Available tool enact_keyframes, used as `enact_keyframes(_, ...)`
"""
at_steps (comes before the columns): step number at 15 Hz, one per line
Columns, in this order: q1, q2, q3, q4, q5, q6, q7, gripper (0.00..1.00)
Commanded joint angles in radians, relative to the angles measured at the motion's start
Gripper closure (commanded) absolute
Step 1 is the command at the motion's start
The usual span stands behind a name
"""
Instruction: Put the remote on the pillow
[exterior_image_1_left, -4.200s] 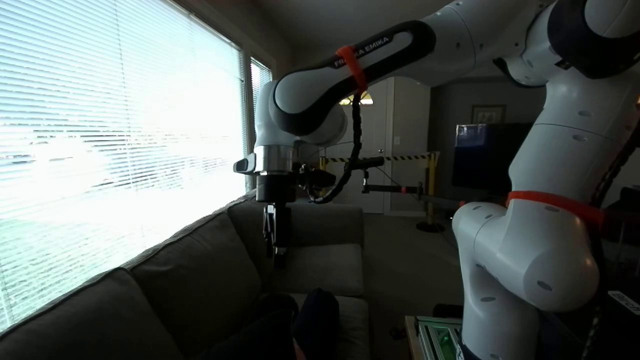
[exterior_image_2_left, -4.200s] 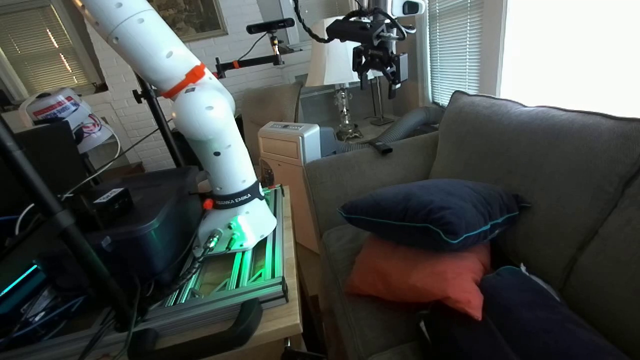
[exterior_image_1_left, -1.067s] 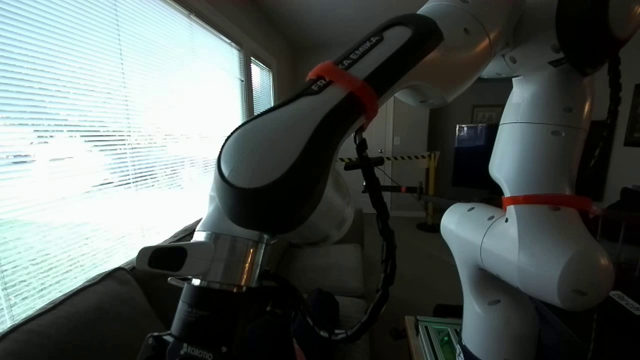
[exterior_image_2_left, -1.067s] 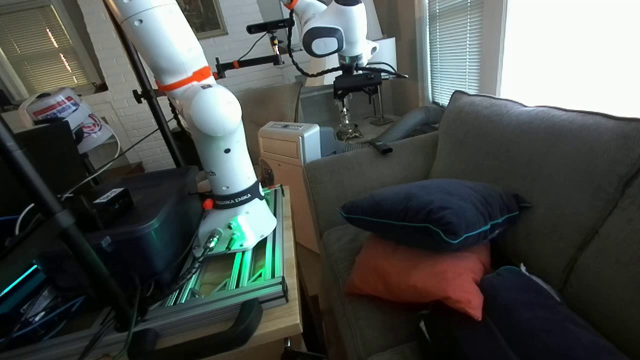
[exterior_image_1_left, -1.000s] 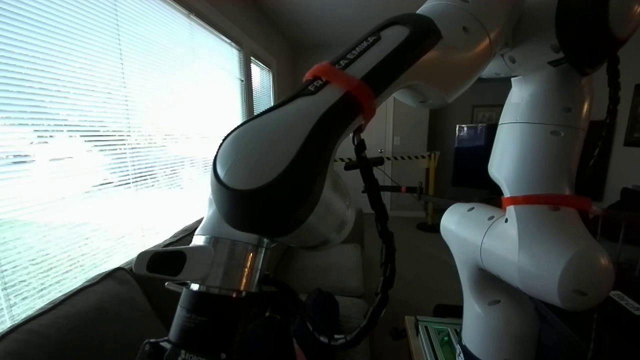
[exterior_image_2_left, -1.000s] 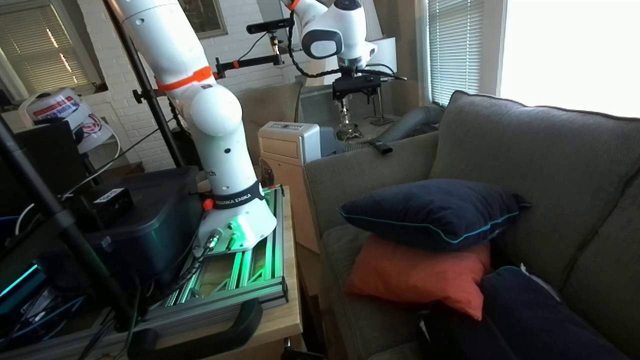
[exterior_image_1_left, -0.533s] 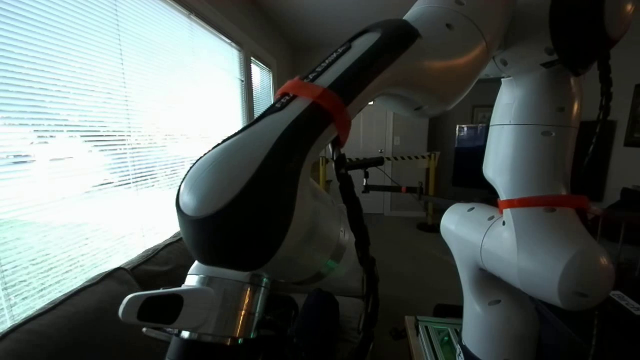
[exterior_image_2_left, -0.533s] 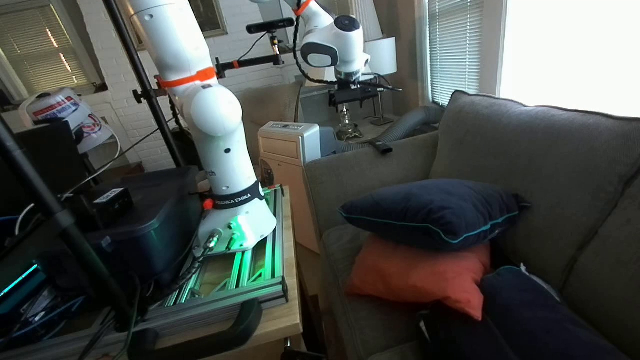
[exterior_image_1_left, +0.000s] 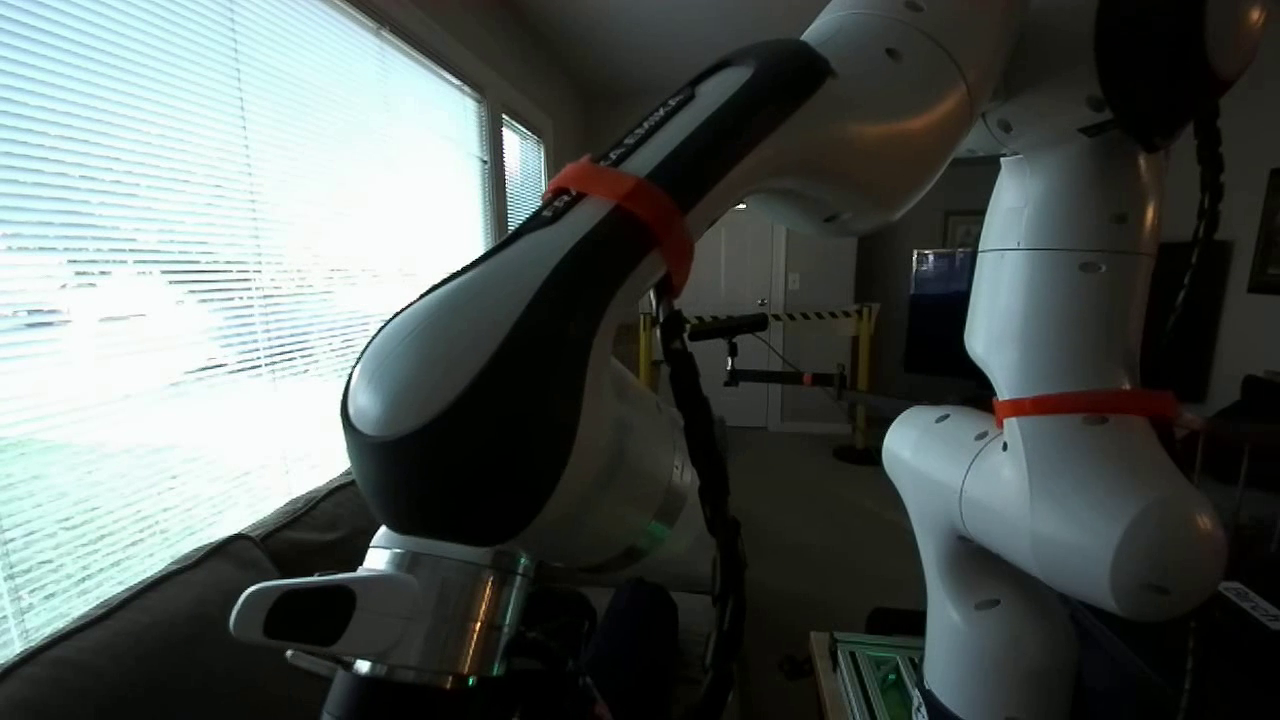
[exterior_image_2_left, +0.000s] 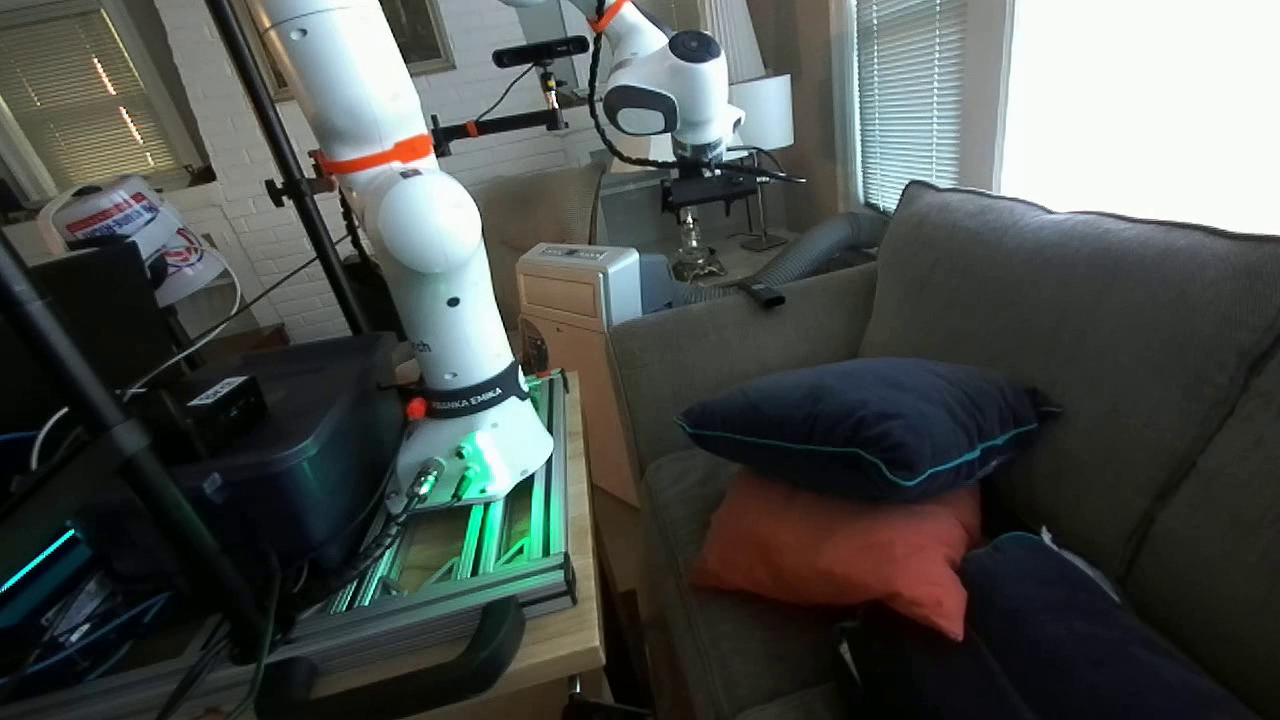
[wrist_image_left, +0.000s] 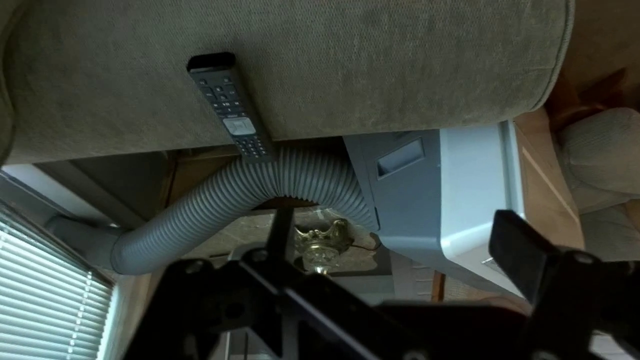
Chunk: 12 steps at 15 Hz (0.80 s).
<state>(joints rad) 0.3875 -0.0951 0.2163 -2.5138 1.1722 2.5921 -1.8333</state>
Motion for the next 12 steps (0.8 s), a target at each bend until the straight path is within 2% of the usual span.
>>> enact_keyframes(1, -0.021, 0.096, 0.064, 0.038, -0.007, 0.159, 0.174, 0.00)
enact_keyframes(3, -0.020, 0.152, 0.084, 0.054, -0.049, 0.226, 0.290, 0.00)
enact_keyframes(6, 0.012, 0.243, 0.081, 0.089, -0.091, 0.267, 0.385, 0.00)
enact_keyframes(12, 0.045, 0.385, 0.079, 0.192, -0.159, 0.285, 0.409, 0.00)
